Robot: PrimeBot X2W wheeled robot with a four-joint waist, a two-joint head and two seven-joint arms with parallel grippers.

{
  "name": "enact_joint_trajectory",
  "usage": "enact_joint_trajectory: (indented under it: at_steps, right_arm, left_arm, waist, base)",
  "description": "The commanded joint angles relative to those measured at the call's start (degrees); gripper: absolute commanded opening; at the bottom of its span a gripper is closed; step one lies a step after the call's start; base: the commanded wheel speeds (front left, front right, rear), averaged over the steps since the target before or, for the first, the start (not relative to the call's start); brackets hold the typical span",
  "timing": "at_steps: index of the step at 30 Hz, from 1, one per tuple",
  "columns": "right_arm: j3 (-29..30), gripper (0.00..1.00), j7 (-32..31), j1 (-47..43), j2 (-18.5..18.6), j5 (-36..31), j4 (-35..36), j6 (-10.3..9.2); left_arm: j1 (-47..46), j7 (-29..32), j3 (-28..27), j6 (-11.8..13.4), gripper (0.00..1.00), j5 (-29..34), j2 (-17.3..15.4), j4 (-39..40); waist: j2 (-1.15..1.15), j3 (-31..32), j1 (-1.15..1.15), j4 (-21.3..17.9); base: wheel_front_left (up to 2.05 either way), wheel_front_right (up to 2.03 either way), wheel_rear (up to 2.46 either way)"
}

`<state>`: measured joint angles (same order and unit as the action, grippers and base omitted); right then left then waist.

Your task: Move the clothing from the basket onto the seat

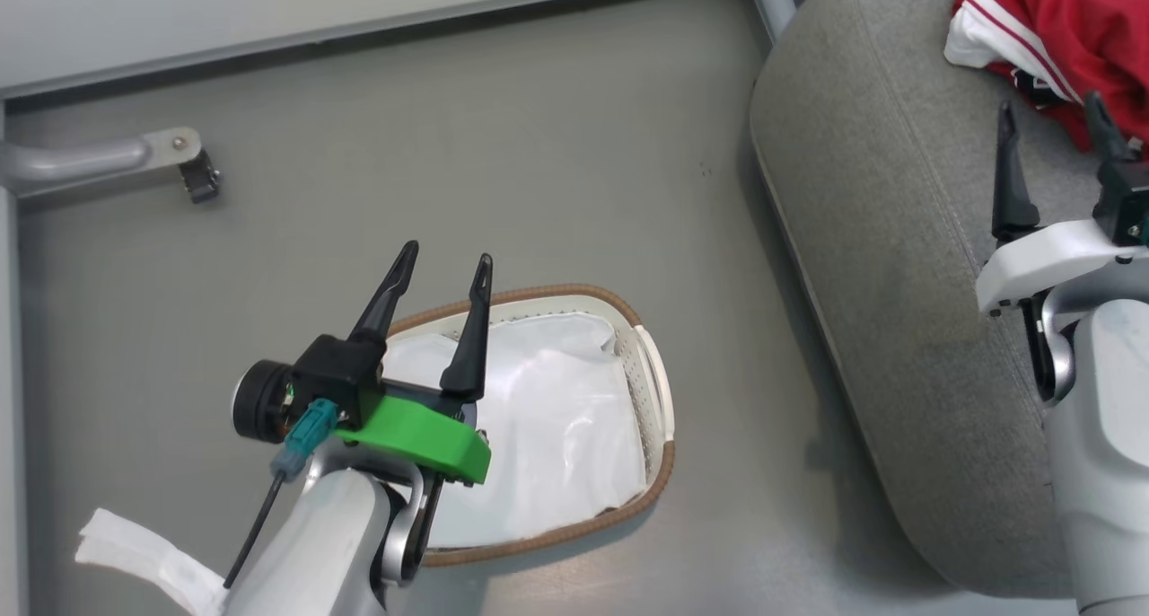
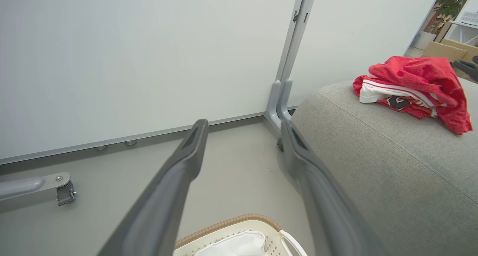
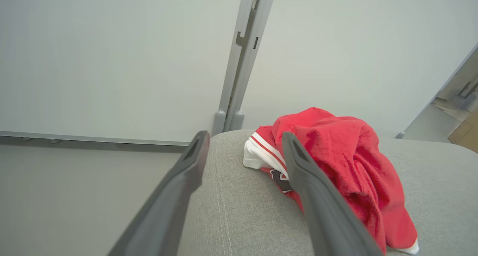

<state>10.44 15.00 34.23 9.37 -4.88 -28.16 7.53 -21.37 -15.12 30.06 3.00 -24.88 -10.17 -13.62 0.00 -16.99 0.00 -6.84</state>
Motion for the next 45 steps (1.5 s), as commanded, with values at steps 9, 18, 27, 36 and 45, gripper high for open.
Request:
enact_joint_trajectory:
  at_steps: [9, 18, 27, 36, 45]
  right_arm:
    - [-3.0, 1.0, 0.3, -7.3, -2.8, 2.6, 1.4, -0.08]
    - [-5.2, 1.0, 0.3, -17.3, -5.9, 5.5, 4.8, -0.07]
    - [-9.2, 1.0, 0.3, -25.4, -6.3, 12.3, 6.9, -0.08]
    - [-13.2, 1.0, 0.3, -29.7, -6.3, 15.6, 8.4, -0.07]
    - [-14.0, 1.0, 0.3, -29.9, -6.3, 15.5, 8.3, -0.07]
  left_arm:
    - [9.5, 0.0, -10.2, -0.4, 1.0, 1.8, 1.9, -1.4]
    - [19.2, 0.0, -20.3, -1.7, 1.0, 2.7, 4.0, -0.6]
    - [24.1, 0.0, -24.0, -3.7, 1.0, 5.0, 6.1, -1.2]
    - [24.9, 0.0, -25.3, -5.3, 1.0, 6.4, 6.8, -2.5]
    - [24.9, 0.0, -25.6, -6.0, 1.0, 7.3, 7.2, -2.9]
  waist:
    - [0.0, 10.2, 0.0, 8.5]
    - [0.0, 13.6, 0.0, 11.3]
    - [0.0, 15.8, 0.0, 12.1]
    - [0.0, 17.0, 0.0, 11.3]
    - [0.0, 17.5, 0.0, 10.6]
  base:
    - [0.0, 0.0, 0.0]
    - [0.0, 0.0, 0.0]
    - [0.0, 0.0, 0.0]
    - [0.0, 0.0, 0.0]
    - [0.0, 0.0, 0.0]
